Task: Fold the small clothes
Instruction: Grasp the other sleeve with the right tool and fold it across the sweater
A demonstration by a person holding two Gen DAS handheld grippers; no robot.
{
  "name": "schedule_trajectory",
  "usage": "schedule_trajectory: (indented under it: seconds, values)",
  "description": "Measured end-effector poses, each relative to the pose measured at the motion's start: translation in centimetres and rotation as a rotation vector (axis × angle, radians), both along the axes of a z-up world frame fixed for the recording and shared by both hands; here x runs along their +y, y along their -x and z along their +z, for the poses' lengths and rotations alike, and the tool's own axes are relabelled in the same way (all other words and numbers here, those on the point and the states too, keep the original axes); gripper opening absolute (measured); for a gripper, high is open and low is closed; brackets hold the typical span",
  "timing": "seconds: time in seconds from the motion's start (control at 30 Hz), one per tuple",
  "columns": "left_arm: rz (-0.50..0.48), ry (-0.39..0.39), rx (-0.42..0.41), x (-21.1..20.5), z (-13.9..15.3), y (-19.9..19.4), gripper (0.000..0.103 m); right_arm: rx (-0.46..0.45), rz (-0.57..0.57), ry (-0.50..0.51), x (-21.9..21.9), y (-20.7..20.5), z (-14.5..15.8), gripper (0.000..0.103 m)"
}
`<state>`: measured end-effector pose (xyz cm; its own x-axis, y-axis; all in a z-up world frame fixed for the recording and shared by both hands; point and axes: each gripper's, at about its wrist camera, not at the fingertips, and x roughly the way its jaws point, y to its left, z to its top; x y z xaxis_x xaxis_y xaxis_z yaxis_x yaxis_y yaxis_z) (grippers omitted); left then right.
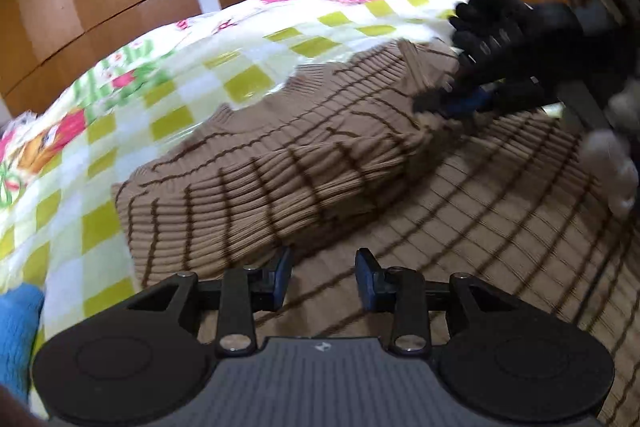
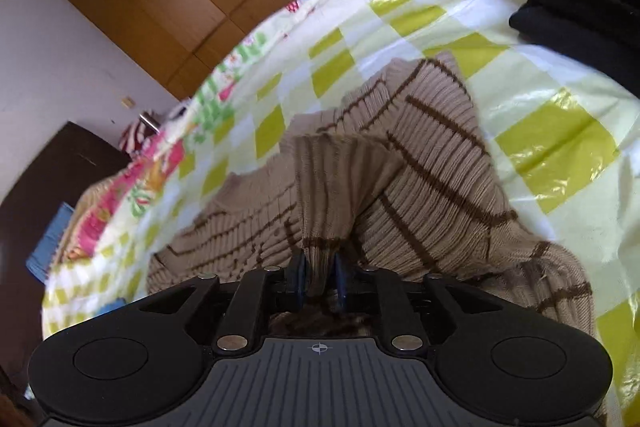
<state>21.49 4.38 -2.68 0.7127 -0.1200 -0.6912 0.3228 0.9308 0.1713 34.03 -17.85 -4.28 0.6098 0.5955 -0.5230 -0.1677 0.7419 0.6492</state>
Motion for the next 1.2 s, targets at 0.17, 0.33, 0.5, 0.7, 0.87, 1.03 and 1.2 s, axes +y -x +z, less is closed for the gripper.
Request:
schedule_trajectory:
  seconds: [0.17,0.33,0.5,0.7,0.87,1.03,1.2]
  values:
    - [-0.008,-0.013,-0.017,-0.3,0.7,0.6,0.053,-0.002,-0.039,-0.06,-0.3,-1.1,0.5,0.052]
    - [0.026,0.021,-0.017,0.3,0.5,-0.5,0.053,0.044,-0.094,0.012,0.0,-2.5,0.8,0.026]
    - [0.063,0.017,-0.051,2.0,1.7,-0.8,0.053,0.014,-0.001,-0.081,2.2,-3.9,4.5,0.009]
    - [0.111,0.034,-0.177,3.1,4.3,-0.1,0.06,-0.291,0.003,-0.193,1.8,-2.0,11.7,0.006]
    - [0.123,0.012,-0.064,2.3,0.5,-2.3,0.062,-0.015,-0.123,-0.038,-1.0,-3.1,3.1,0.008]
    - [0.07,-0.012,-0.046,1.4,-0.6,-1.5,0.062,-0.043,-0.078,0.064,-1.2,-0.3,2.0,0.017]
    - [0.042,-0.005,-0.057,0.3,-0.5,-1.9,0.062,-0.091,-0.005,0.102,2.2,-0.5,4.8,0.038]
